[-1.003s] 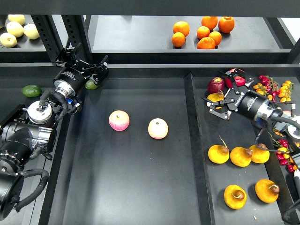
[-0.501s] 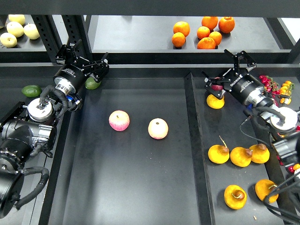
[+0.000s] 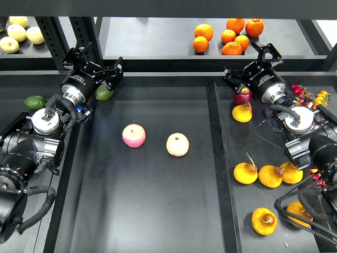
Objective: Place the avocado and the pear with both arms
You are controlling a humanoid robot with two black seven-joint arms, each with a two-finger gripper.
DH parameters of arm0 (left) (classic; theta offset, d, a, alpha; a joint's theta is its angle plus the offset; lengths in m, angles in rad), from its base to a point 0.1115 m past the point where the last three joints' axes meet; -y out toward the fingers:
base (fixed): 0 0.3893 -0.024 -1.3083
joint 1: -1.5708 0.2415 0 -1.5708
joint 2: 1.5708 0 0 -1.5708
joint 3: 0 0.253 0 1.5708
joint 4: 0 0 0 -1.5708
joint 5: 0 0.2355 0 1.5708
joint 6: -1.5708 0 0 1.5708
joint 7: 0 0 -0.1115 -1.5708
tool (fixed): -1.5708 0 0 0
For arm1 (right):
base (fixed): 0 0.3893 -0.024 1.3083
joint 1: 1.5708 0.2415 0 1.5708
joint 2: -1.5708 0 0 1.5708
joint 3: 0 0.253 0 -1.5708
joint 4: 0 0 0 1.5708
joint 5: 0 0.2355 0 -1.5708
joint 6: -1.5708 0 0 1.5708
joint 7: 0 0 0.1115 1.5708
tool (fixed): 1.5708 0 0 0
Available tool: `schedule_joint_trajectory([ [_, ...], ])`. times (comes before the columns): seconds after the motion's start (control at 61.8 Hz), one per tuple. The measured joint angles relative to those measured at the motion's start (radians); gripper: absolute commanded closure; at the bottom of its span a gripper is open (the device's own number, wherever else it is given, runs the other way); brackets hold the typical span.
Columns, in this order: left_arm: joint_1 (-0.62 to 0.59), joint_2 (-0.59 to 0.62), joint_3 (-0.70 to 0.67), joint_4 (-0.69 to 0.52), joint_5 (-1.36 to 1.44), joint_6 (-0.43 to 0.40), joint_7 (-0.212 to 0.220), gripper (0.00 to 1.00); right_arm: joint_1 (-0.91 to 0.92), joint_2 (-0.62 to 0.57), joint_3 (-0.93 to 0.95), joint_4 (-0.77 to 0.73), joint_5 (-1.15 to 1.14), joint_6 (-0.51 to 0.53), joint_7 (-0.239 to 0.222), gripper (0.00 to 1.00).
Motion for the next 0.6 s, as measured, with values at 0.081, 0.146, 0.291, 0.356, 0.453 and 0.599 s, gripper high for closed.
schedule_joint_trajectory([
  [0.081, -0.001, 0.000, 0.001, 0.001, 0.000, 0.000, 0.000, 0.01, 0.006, 0.000, 0.002, 0.000, 0.000, 0.000, 0.008, 0.01],
  [0.146, -0.001, 0.000, 0.001, 0.001, 0.000, 0.000, 0.000, 0.01, 0.009, 0.000, 0.007, -0.002, 0.000, 0.000, 0.013, 0.01],
  [0.291, -0.001, 0.000, 0.003, 0.001, 0.000, 0.000, 0.000, 0.01, 0.021, 0.000, 0.027, -0.014, 0.000, 0.000, 0.017, 0.01],
  [0.356, -0.001, 0.000, 0.009, 0.001, 0.000, 0.000, 0.000, 0.01, 0.030, 0.000, 0.039, -0.023, 0.000, 0.000, 0.019, 0.01],
  [0.453, -0.001, 0.000, 0.018, 0.001, 0.000, 0.000, 0.000, 0.01, 0.039, 0.000, 0.047, -0.034, 0.000, 0.000, 0.021, 0.01],
  [0.599, -0.001, 0.000, 0.023, 0.000, 0.000, 0.000, 0.000, 0.01, 0.045, 0.000, 0.049, -0.037, 0.000, 0.000, 0.022, 0.01],
])
